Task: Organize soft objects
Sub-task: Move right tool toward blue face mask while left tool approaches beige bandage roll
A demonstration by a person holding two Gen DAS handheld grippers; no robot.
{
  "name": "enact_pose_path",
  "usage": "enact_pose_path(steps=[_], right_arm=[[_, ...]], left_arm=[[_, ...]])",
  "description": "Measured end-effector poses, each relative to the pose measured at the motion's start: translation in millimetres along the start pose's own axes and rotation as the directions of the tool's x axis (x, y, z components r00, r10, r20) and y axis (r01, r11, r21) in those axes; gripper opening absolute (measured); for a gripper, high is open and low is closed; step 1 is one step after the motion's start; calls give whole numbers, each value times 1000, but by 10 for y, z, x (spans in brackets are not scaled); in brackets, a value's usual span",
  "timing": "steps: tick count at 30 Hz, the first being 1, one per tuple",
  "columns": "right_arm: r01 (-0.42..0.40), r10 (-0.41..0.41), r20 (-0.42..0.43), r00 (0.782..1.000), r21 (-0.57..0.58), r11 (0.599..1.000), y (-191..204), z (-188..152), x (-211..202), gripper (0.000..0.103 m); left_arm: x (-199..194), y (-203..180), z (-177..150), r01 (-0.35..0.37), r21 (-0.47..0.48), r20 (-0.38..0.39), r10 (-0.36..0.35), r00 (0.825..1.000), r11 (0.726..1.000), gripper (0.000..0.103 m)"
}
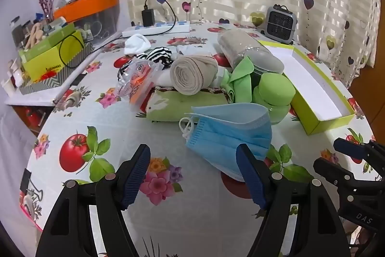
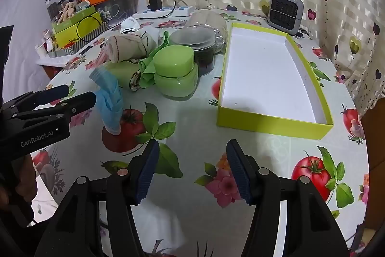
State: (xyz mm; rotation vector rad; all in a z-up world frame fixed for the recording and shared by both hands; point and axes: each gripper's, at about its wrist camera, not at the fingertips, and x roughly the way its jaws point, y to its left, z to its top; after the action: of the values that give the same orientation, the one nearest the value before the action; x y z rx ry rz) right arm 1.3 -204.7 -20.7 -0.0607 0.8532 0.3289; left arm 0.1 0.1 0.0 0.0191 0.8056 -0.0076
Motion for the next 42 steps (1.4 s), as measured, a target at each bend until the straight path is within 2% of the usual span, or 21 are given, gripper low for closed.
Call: enact_pose_path(steps=[11,22,42], right_arm=[[-8,7,2,1000,3,1000,-34,22,-28,59],[-14,14,10,1000,1,1000,-20,-6,-27,59],[-21,21,12,1000,-3,1000,1,-12,-38,59]], left_arm=[[4,-59,-33,8,21,-8,-8,1000,1000,74],[4,50,-25,-1,-22,-25,0,1000,1000,74],[-21,31,-21,8,-18,-24,-8,1000,1000,74]])
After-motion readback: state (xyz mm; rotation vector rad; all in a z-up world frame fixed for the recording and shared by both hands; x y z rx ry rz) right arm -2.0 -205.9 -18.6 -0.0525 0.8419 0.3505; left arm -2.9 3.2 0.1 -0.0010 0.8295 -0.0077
